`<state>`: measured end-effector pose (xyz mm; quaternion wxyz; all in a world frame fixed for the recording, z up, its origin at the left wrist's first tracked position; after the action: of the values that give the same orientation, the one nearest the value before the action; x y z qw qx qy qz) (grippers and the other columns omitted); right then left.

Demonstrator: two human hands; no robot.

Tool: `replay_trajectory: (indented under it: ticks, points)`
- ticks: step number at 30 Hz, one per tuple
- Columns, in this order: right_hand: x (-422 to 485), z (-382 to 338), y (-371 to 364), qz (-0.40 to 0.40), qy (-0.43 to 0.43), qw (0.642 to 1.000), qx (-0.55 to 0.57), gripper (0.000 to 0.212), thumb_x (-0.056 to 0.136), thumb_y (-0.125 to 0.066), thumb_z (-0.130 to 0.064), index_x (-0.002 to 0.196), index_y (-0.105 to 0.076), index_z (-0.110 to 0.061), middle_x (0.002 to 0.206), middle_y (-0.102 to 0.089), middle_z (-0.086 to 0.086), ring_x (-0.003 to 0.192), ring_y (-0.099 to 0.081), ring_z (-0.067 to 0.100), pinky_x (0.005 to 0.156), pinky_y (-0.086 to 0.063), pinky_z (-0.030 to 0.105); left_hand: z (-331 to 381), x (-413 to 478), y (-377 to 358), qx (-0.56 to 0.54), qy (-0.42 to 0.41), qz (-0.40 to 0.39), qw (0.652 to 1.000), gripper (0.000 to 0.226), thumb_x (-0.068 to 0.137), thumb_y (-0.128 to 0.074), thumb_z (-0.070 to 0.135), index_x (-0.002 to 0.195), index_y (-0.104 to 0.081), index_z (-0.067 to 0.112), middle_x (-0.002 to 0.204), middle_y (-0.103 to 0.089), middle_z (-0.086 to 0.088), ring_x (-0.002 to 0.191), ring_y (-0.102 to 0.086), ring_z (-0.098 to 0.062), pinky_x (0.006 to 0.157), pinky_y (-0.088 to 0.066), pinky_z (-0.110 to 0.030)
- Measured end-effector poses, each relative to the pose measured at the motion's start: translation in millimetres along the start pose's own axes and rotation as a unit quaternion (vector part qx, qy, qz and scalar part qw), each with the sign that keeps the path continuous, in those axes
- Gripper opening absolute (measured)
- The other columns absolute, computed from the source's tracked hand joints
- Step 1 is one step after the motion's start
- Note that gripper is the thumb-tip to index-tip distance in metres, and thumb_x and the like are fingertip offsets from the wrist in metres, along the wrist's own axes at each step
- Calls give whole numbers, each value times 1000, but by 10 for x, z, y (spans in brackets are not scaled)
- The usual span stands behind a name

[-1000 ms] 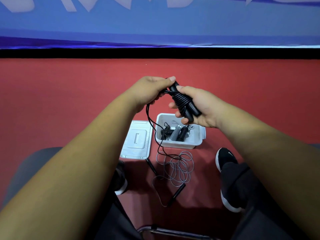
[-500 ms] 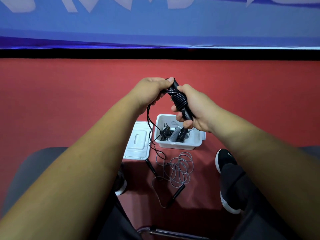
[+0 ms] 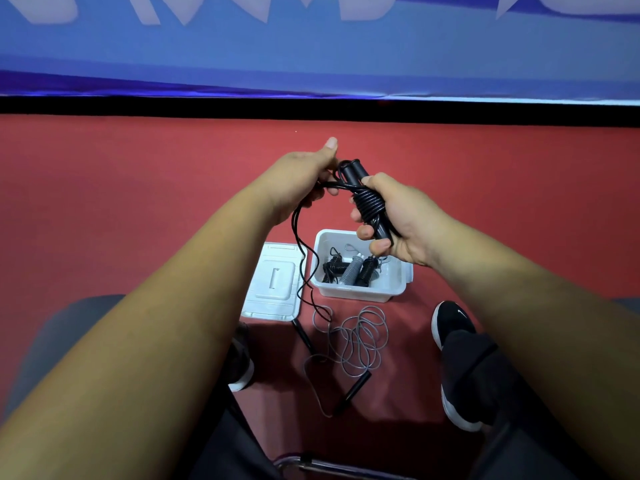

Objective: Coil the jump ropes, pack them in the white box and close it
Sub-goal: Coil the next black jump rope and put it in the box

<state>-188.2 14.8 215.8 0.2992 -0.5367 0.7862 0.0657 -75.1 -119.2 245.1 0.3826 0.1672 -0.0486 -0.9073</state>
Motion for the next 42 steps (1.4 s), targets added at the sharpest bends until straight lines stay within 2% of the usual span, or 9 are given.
replay_trajectory:
  ticks: [8, 15, 20, 23, 27, 30, 33, 38, 42]
  points:
    - [73, -14, 120, 27, 3, 1000, 9, 36, 102, -54, -46, 109, -64, -13, 78, -63, 4, 53, -50, 17, 44, -26, 19, -29, 59, 26, -100, 44, -37, 993, 63, 111, -22, 47, 119, -70, 8, 79, -71, -13, 60, -53, -19, 60, -35, -32]
    - [103, -44, 216, 46, -1, 999, 15, 35, 101, -53, -48, 107, -63, -15, 77, -62, 3, 52, -50, 16, 44, -26, 19, -33, 17, 30, -66, 45, -69, 994, 33, 98, -49, 6, 125, -67, 9, 108, -78, -15, 78, -64, -16, 79, -49, -33]
    - [120, -66, 280, 51, -7, 999, 17, 37, 100, -53, -53, 103, -59, -17, 78, -61, 2, 52, -50, 15, 43, -25, 18, -66, -3, 5, -30, 9, -118, 993, 38, 98, -59, -10, 130, -68, 8, 109, -75, -15, 95, -72, -21, 93, -59, -32]
    - [113, -83, 264, 27, -11, 1000, 9, 44, 97, -57, -63, 101, -58, -19, 78, -61, 1, 53, -49, 15, 42, -24, 17, -43, -31, -13, 73, -20, -125, 989, 34, 93, -68, -9, 122, -70, 8, 105, -78, -16, 93, -74, -19, 89, -61, -31]
    - [77, -87, 200, 4, -7, 1000, -13, 43, 97, -61, -63, 101, -59, -21, 77, -61, 1, 52, -49, 14, 43, -23, 17, -56, -59, -41, 185, -32, -109, 976, 23, 87, -80, 1, 106, -73, 10, 76, -73, 5, 72, -72, -9, 73, -63, -30]
    - [67, -70, 196, 3, -13, 1000, -9, 37, 99, -61, -57, 102, -59, -20, 75, -61, 1, 51, -50, 14, 42, -23, 16, -93, -60, -75, 239, -33, -122, 963, 7, 94, -77, 16, 100, -74, 13, 74, -70, 2, 68, -68, -12, 72, -64, -36]
    - [67, -93, 213, 2, -18, 1000, 4, 34, 101, -59, -55, 101, -57, -20, 75, -60, 0, 52, -48, 14, 41, -23, 16, -107, -74, -88, 291, -34, -117, 949, 17, 103, -65, 30, 96, -76, 19, 77, -65, -2, 65, -67, -17, 66, -63, -34]
    - [56, -142, 236, -7, -19, 1000, 18, 38, 100, -60, -60, 102, -59, -22, 74, -59, -2, 52, -46, 12, 38, -23, 16, -92, -116, -82, 187, -11, -134, 973, 22, 109, -54, 20, 98, -68, 8, 79, -63, -7, 76, -69, -19, 75, -63, -39]
    - [51, -168, 263, 1, -11, 1000, 20, 42, 98, -65, -60, 106, -59, -19, 75, -61, -1, 53, -47, 11, 37, -26, 16, -122, -146, -52, 150, 1, -190, 970, 21, 104, -51, -6, 113, -66, 5, 103, -72, -8, 93, -72, -15, 84, -61, -27]
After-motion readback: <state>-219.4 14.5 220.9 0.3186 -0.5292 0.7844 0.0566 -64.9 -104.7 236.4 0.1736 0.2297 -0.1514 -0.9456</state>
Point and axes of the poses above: each hand's wrist, its own x-axis towards the middle knuckle, its own y-axis out of the back of the hand, z = x × y, the point moved 6 cm from there along x, towards the middle knuckle
